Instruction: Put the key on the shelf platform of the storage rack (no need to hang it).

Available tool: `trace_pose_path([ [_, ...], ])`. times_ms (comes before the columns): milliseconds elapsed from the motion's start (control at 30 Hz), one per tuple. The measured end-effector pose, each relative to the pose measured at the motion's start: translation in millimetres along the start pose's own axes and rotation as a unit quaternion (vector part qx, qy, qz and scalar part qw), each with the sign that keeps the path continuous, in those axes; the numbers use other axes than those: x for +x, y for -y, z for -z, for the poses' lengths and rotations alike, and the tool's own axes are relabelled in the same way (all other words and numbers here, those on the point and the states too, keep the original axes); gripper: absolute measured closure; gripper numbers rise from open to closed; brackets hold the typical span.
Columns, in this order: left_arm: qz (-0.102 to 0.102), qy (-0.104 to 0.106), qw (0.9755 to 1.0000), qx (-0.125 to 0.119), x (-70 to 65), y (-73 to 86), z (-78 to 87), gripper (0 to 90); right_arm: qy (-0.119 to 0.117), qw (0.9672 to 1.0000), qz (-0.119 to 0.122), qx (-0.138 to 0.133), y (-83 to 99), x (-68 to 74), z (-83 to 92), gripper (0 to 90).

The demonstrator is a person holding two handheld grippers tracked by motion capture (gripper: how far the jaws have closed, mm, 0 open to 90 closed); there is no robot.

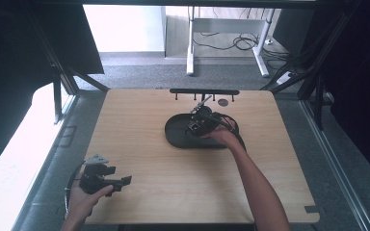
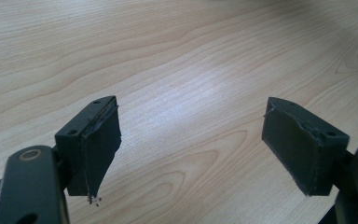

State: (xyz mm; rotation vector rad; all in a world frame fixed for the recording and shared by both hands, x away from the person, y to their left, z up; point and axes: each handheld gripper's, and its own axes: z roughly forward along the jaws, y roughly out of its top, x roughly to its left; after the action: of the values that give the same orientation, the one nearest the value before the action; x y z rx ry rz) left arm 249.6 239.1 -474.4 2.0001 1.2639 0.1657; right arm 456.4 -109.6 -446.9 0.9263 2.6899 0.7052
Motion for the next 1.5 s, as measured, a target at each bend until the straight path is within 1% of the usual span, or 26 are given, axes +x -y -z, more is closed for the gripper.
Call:
trace_pose_path([
  [133, 0.000, 0.000, 1.0000, 0.001, -0.4, 0.0, -0.6, 19.7, 0.003, 0.9999, 0.000, 0.012, 3.3, -6.8, -9.1, 49.1],
  [200, -0.001, 0.001, 1.0000, 0.001, -0.5, 0.1, -0.6, 19.7, 0.002, 0.9999, 0.003, 0.013, 3.8, -8.2, -10.4, 49.1],
  [233, 0.000, 0.001, 1.0000, 0.001, -0.5, 0.1, -0.6, 19.7, 0.002, 0.9999, -0.001, 0.014, 4.7, -10.7, -13.9, 49.1],
  [367, 0.000, 0.001, 1.0000, 0.000, -0.3, 0.1, -0.5, 19.7, -0.002, 0.9999, -0.005, 0.014, 6.3, -16.3, -17.2, 49.0],
  [533, -0.001, 0.001, 1.0000, 0.003, -0.6, 0.3, -1.2, 19.7, 0.002, 0.9996, -0.005, 0.026, 11.3, -24.9, -22.0, 48.9],
  [567, -0.002, 0.001, 1.0000, 0.003, -0.7, 0.2, -1.3, 19.7, 0.004, 0.9993, -0.014, 0.033, 14.6, -28.9, -24.0, 48.9],
  [633, -0.004, 0.002, 1.0000, 0.003, -1.0, 0.1, -1.3, 19.7, 0.006, 0.9991, -0.019, 0.037, 18.8, -33.5, -25.5, 48.9],
  [800, -0.003, 0.002, 1.0000, 0.002, -1.6, 0.0, -2.3, 19.7, 0.009, 0.9988, -0.021, 0.044, 26.3, -39.7, -29.6, 48.9],
  [833, -0.004, 0.002, 1.0000, 0.004, -1.8, 0.1, -2.9, 19.8, 0.009, 0.9985, -0.029, 0.046, 29.0, -42.0, -31.4, 48.8],
  [900, -0.003, 0.002, 1.0000, 0.005, -2.1, 0.2, -3.1, 19.7, 0.009, 0.9982, -0.033, 0.048, 30.0, -42.6, -32.2, 48.8],
  [1067, -0.003, 0.003, 1.0000, 0.005, -2.1, 0.3, -3.0, 19.7, 0.008, 0.9982, -0.022, 0.054, 33.1, -45.5, -37.8, 48.8],
  [1233, -0.001, 0.003, 1.0000, 0.004, -1.8, 0.5, -2.8, 19.7, 0.015, 0.9980, -0.015, 0.059, 33.6, -45.8, -42.8, 48.7],
  [1500, -0.002, 0.003, 1.0000, 0.004, -1.8, 0.6, -3.1, 19.7, 0.023, 0.9973, -0.014, 0.068, 34.1, -44.8, -49.7, 48.5],
])
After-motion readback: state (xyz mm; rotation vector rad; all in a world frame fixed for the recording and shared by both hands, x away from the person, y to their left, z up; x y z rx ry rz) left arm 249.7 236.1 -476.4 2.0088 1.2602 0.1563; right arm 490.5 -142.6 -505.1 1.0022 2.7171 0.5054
